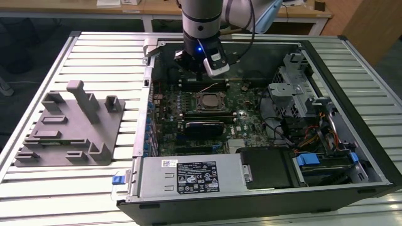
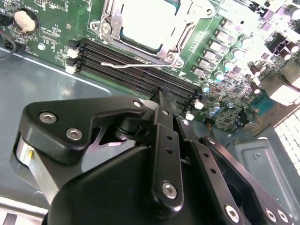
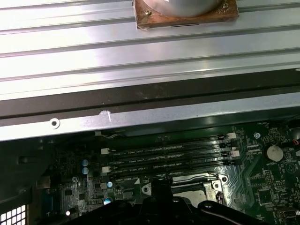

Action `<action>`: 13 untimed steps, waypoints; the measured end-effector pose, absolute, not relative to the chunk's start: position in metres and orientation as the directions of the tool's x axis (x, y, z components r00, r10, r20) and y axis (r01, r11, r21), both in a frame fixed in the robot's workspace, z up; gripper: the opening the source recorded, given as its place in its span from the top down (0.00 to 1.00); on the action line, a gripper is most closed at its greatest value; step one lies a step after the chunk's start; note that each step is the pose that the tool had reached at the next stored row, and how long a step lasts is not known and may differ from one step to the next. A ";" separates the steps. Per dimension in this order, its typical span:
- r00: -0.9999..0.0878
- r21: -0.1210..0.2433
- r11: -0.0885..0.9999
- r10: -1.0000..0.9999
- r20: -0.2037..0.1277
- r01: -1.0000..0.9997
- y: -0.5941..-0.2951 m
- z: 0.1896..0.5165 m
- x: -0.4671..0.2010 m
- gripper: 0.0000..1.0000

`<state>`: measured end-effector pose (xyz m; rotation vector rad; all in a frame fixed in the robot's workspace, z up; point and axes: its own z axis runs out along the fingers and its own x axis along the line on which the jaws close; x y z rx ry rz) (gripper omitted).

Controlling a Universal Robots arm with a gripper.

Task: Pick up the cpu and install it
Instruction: 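Install the first cpu locking lever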

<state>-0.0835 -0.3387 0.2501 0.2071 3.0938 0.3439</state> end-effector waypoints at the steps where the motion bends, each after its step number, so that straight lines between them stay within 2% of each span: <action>1: -0.991 0.220 0.967 0.134 -0.009 0.129 -0.339 0.250 -0.084 0.89; 13: -0.991 0.222 0.967 0.135 -0.023 0.126 -0.339 0.244 -0.082 0.89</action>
